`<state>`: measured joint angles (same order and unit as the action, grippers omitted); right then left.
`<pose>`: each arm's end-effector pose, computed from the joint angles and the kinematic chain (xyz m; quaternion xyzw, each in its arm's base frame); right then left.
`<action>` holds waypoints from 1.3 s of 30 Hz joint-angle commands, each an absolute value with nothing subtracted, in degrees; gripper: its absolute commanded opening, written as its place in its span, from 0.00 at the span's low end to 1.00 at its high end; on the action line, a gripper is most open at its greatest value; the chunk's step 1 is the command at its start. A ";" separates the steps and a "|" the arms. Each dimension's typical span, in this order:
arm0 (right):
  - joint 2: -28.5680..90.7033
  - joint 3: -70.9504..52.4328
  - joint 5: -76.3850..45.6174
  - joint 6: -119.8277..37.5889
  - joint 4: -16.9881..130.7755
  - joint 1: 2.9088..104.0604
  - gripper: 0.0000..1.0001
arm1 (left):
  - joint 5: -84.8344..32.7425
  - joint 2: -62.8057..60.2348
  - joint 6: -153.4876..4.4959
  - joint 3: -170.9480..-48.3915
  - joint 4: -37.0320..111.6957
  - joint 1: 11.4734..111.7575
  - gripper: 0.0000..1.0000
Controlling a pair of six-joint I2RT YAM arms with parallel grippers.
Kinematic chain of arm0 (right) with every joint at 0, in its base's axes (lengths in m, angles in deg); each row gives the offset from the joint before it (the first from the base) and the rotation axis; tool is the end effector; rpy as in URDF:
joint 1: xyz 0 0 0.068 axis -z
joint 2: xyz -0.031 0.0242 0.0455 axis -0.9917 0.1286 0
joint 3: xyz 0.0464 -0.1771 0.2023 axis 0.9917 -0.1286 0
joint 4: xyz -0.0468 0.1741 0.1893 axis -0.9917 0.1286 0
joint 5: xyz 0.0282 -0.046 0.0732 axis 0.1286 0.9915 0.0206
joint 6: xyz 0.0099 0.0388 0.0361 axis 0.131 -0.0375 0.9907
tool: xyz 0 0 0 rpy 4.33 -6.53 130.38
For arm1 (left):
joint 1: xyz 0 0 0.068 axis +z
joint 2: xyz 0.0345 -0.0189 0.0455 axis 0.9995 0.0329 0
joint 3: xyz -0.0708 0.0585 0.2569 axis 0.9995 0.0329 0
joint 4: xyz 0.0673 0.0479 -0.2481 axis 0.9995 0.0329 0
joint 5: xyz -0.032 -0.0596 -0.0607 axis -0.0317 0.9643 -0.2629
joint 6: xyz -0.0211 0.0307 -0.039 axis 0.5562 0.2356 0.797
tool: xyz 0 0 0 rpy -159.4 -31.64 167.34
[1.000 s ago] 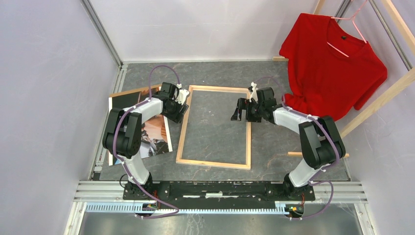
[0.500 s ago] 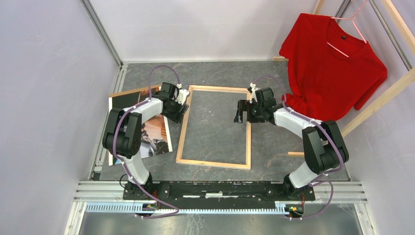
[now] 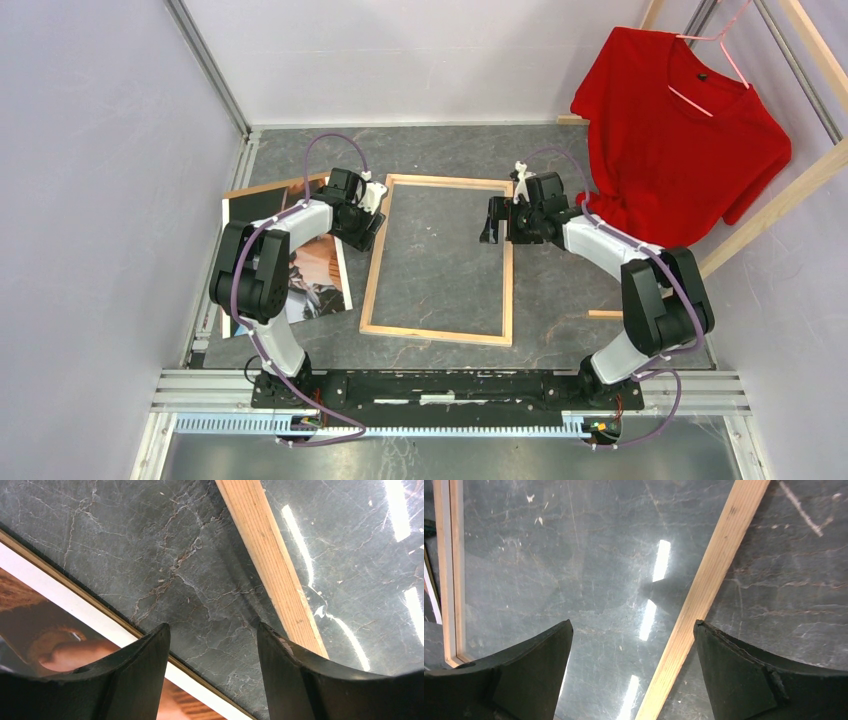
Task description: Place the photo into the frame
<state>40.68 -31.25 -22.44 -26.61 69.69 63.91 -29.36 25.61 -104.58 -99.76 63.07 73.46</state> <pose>0.3040 0.1124 0.1942 -0.0219 0.9340 0.2279 0.2741 0.3387 -0.0919 0.1617 0.2870 0.9296 -0.0344 0.2287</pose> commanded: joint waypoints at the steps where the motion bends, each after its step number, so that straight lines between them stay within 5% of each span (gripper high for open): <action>1: 41.49 -29.40 -22.32 -26.16 67.38 64.93 0.98 | -29.17 24.89 -104.50 -99.30 64.45 74.05 0.71; 11: 36.99 -34.84 -21.71 -25.20 65.21 63.81 0.85 | -27.03 24.08 -105.06 -99.82 65.98 75.28 0.71; 23: 36.31 -35.19 -18.33 -24.22 66.67 58.43 0.82 | -24.80 23.53 -104.49 -100.39 66.95 75.28 0.71; 39: 49.76 -14.76 -13.13 -22.34 64.56 27.52 0.66 | -22.29 24.82 -104.92 -103.15 67.36 81.00 0.70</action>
